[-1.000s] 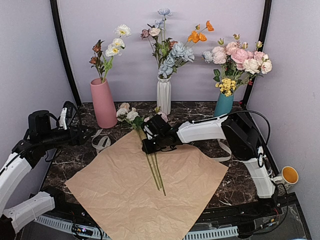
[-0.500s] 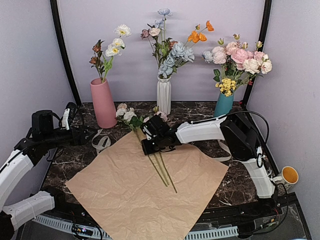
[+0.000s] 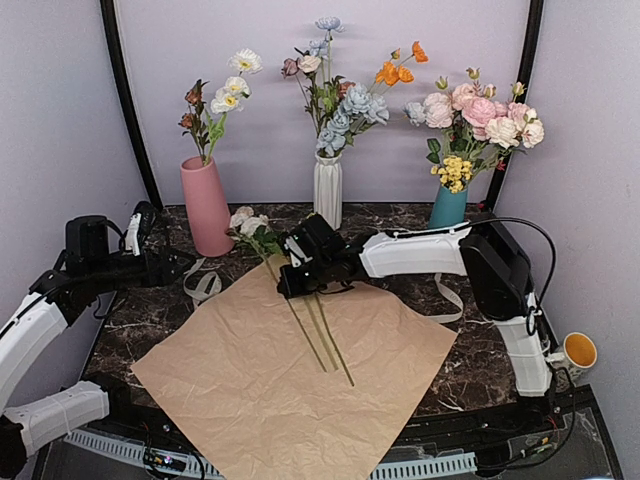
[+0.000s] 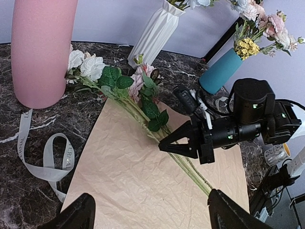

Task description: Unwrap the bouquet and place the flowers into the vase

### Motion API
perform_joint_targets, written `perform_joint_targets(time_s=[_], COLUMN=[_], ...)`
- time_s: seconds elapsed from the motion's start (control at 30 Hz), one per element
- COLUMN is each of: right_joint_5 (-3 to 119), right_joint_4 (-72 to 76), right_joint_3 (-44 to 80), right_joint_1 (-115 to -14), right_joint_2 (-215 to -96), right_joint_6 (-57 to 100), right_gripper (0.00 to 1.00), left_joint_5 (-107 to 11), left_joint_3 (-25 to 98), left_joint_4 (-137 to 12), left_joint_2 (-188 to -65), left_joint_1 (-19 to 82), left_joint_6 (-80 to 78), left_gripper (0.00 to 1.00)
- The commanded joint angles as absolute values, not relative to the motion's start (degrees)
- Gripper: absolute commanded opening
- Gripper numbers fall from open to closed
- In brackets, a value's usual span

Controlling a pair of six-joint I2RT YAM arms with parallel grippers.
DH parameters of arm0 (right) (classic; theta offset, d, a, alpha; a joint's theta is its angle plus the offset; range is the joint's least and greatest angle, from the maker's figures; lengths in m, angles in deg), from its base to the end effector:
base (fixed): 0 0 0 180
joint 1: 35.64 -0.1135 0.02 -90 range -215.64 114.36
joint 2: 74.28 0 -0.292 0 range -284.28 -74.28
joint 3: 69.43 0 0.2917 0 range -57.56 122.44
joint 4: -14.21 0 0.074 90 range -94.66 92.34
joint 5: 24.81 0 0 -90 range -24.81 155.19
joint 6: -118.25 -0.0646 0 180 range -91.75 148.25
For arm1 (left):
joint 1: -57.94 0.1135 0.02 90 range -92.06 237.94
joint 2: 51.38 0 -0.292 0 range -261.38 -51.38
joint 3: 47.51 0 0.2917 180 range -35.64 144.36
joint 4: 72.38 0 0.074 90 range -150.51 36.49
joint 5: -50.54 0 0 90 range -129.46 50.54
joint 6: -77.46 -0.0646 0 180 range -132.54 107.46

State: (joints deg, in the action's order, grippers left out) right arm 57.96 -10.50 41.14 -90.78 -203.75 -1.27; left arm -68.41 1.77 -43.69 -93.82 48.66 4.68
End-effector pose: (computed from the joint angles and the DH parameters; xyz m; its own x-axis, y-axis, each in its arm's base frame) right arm 0.3257 0.4819 0.1492 -0.7698 -0.2500 -0.5873 -0.5594 0.7072 0.4323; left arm 0.2074 -0.0656 0.2967 -0.5239 -0.1769 -0.8332 0.4496 0.7734 -0.4469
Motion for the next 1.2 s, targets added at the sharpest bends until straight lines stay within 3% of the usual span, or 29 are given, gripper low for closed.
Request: perform_joint_targets(time_s=[0.0, 0.43, 0.67, 1.03, 1.17], right_joint_5=[55.9, 48.1, 43.7, 39.7, 39.1], right_joint_4=[-3.0, 15.0, 26.9, 32.8, 32.8], right_joint_3=[36.2, 18.3, 11.8, 10.2, 10.5], right_joint_1=[-91.1, -91.6, -93.0, -95.1, -95.2], right_joint_2=[-193.0, -178.6, -175.2, -175.6, -176.1], right_joint_6=[-1.9, -4.1, -5.1, -5.1, -4.8], right_gripper=[0.00, 0.00, 0.00, 0.00, 0.00], left_joint_5=[-69.2, -81.4, -78.7, -78.6, -78.6], left_joint_3=[5.2, 0.6, 0.7, 1.8, 2.3], left_joint_4=[-44.3, -65.2, -77.4, -91.4, -91.9], left_joint_2=[-94.4, -97.4, -104.9, -115.4, -116.4], left_joint_1=[48.6, 47.8, 39.0, 33.2, 32.7], left_joint_6=[7.8, 20.4, 22.6, 26.9, 27.1], left_gripper=[0.84, 0.80, 0.75, 0.52, 0.35])
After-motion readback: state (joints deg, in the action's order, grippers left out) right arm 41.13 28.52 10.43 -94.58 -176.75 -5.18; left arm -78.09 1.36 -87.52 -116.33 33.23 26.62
